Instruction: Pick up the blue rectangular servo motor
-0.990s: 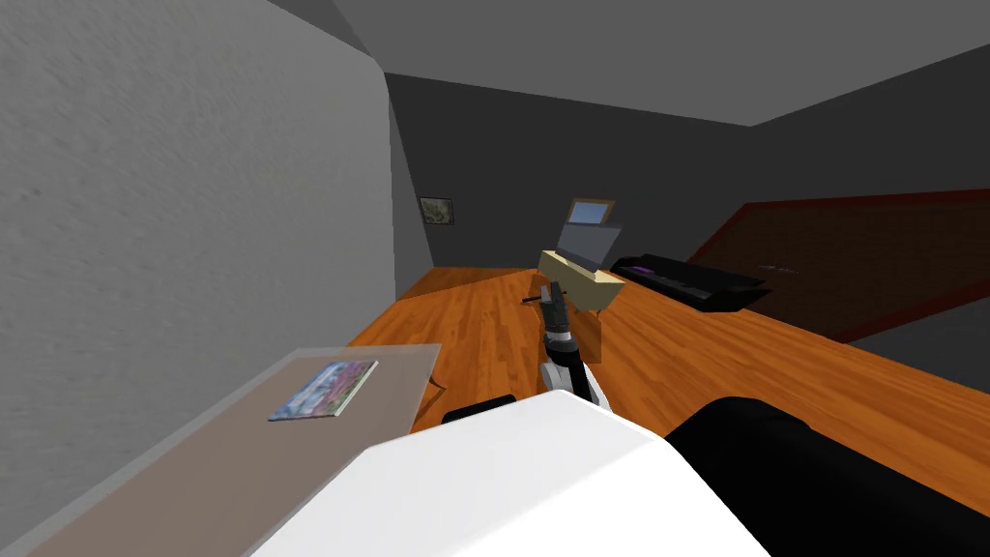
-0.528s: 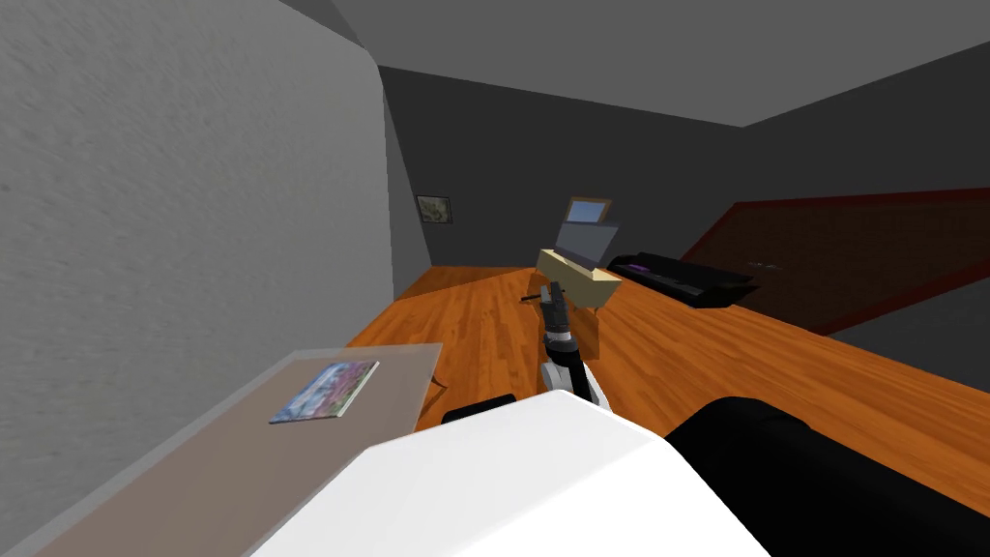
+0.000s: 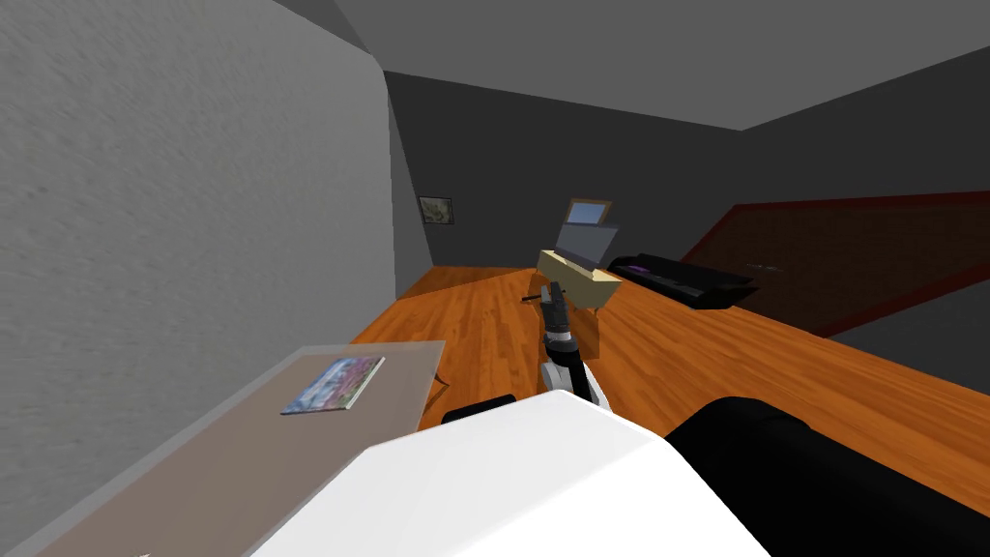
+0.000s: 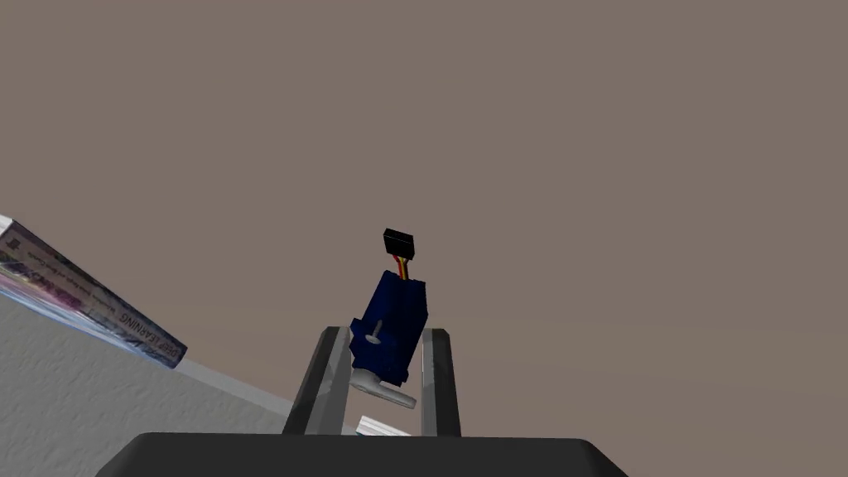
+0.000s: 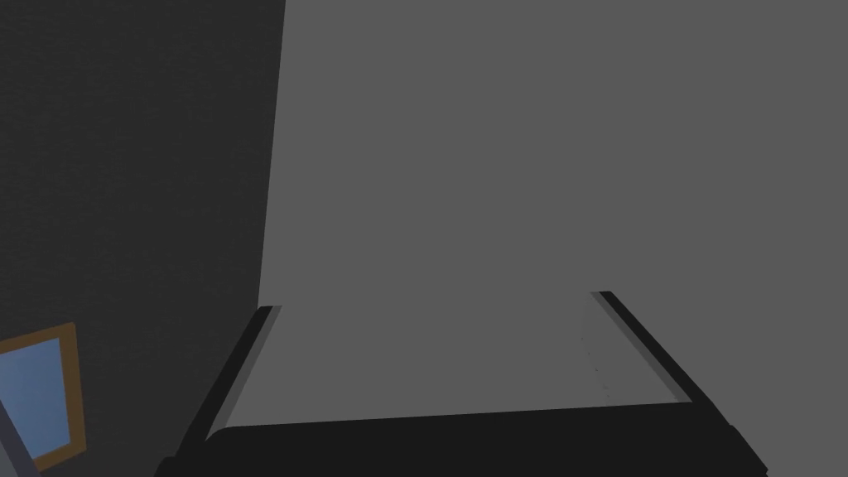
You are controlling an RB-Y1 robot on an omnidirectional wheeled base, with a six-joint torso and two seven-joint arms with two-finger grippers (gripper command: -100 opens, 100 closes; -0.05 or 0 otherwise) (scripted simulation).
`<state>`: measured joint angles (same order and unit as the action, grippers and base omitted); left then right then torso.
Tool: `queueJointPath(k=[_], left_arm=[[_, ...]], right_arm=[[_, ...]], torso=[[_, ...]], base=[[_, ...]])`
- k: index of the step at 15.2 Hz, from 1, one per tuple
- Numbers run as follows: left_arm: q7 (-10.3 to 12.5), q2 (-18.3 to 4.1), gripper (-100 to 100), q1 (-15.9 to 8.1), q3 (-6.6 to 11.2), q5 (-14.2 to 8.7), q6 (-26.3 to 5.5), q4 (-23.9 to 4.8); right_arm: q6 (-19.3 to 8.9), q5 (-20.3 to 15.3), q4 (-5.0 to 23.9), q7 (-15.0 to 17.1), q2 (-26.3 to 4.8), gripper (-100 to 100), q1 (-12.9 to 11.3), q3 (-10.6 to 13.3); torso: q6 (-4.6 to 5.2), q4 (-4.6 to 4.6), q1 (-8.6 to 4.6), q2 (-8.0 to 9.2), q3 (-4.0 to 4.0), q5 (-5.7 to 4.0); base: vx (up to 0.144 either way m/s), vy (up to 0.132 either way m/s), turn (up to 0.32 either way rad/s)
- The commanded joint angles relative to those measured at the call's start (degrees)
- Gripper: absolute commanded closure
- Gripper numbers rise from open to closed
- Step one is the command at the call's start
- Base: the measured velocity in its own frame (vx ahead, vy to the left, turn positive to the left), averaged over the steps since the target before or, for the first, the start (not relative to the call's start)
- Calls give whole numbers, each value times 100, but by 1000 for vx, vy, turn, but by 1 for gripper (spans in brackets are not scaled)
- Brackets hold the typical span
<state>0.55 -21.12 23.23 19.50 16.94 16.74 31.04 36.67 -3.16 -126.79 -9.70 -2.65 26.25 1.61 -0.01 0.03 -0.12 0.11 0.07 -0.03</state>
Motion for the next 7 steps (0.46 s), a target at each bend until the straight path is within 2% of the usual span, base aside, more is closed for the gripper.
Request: queueJointPath(k=[1, 2, 3, 6, 7], left_arm=[[0, 0, 100, 0, 0, 0, 0, 0], [161, -60, 100, 210, 1, 52, 188, 14], [161, -60, 100, 210, 1, 52, 188, 14], [369, -122, 100, 481, -20, 111, 330, 114], [302, -113, 100, 403, -26, 92, 271, 97]], right_arm=[[0, 0, 0, 0, 0, 0, 0, 0], [0, 0, 0, 0, 0, 0, 0, 0], [0, 0, 0, 0, 0, 0, 0, 0], [0, 0, 0, 0, 1, 0, 1, 1], [0, 0, 0, 0, 1, 0, 1, 1]], torso=[[0, 0, 0, 0, 0, 0], [0, 0, 0, -1, -1, 0], [-2, -3, -10, -8, -5, -2], [-2, -5, -31, -23, -13, -7], [-1, -5, -32, -24, -13, -8]], base=[[0, 0, 0], [44, -35, -58], [63, -56, -43], [64, -67, -34], [37, -33, 3]])
